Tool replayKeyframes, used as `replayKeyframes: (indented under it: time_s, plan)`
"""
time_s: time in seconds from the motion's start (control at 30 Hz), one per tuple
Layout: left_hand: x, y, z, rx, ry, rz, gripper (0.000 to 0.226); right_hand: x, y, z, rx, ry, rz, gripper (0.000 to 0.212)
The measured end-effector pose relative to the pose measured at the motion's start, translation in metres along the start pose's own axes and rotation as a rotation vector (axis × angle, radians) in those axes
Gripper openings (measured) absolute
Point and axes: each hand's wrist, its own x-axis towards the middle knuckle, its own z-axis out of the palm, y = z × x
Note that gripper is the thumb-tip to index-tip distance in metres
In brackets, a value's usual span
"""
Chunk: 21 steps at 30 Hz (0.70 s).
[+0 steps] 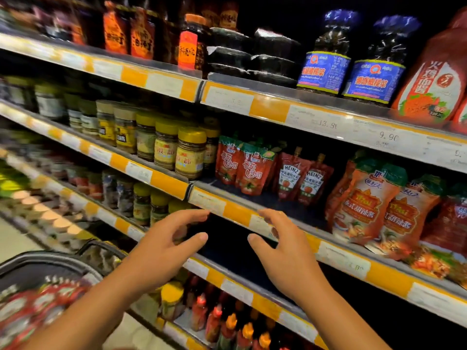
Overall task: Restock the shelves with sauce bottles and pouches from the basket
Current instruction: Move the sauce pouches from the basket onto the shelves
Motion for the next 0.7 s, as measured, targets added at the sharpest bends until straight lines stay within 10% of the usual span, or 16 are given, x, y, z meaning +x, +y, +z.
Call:
replayKeyframes:
  time_s: [0.7]
  plan:
    - [-0.347, -0.171, -0.197, 0.137, 0.845, -0.757, 0.012, -0.049, -0.191, 0.308, 0.037, -0.778, -0.308, 0.067]
